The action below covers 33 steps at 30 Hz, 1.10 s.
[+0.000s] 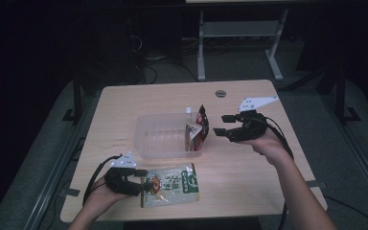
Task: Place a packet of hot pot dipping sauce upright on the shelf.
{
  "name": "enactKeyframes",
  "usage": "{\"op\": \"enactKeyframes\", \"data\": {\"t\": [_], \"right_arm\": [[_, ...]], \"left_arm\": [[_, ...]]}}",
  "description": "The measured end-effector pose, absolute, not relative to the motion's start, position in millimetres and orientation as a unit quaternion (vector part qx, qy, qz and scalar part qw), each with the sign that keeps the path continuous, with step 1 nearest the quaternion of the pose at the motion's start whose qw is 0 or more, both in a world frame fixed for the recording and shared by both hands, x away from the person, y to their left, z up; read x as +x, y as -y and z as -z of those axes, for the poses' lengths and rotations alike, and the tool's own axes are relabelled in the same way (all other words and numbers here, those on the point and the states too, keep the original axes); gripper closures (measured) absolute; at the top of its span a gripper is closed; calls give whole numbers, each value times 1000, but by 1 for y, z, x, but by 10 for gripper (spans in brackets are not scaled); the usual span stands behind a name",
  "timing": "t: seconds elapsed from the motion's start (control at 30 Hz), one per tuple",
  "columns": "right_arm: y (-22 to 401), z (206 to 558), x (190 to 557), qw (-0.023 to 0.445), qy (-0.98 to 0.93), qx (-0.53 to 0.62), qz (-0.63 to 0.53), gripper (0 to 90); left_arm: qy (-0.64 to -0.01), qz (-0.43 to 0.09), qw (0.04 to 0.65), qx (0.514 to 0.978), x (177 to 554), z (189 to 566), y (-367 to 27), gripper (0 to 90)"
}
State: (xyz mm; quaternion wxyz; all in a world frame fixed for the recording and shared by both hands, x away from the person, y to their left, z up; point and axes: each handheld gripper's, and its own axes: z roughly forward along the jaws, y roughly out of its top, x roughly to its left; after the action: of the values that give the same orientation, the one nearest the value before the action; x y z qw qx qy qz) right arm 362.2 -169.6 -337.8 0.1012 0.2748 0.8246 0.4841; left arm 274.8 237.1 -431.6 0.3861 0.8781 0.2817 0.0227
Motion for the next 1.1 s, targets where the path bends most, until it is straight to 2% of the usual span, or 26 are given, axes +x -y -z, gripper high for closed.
{"op": "enactKeyframes", "data": {"t": [0.5,0.8,0.93,1.1], "right_arm": [[194,353,345,108,-821,293,-478,350],[200,383,328,92,-827,308,-462,328],[204,400,316,84,-829,316,-454,324],[204,412,306,72,-835,319,-442,321]], "left_arm": [[-278,-23,384,880,274,431,-238,414],[-276,-23,381,882,274,431,-237,433],[-276,-26,376,884,275,432,-237,512],[-274,-40,360,891,281,430,-240,748]]}}
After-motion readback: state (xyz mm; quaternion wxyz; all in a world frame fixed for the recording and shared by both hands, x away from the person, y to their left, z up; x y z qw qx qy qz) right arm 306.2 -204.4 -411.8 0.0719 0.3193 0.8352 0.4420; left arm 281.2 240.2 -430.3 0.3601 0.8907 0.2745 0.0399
